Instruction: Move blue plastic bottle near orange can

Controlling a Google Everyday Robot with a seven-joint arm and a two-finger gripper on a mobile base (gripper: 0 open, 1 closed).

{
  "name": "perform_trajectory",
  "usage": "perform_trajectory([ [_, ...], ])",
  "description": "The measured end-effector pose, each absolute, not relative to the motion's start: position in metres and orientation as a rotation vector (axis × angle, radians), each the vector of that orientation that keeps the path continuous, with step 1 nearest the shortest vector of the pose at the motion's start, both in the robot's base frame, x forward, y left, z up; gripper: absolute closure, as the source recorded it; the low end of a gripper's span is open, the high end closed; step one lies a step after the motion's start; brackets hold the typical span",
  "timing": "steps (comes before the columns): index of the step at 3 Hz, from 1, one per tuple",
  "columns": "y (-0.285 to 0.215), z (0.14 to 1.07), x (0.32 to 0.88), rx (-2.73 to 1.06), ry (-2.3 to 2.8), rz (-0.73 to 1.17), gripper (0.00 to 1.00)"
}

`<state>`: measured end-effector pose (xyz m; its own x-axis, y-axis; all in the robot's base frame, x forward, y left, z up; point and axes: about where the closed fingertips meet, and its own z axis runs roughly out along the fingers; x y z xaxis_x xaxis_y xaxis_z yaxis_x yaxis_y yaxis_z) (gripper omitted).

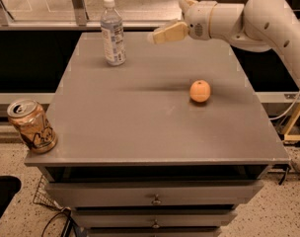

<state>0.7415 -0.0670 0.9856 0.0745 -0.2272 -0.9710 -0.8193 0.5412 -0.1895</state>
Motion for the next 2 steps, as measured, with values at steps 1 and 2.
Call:
perform_trajectory([
  [1, -0.042, 0.980, 0.748, -0.911, 1.475, 0.604, 0.00],
  [2, -0.011, 0.974, 0.753, -0.898, 1.483, 0.648, 0.00],
])
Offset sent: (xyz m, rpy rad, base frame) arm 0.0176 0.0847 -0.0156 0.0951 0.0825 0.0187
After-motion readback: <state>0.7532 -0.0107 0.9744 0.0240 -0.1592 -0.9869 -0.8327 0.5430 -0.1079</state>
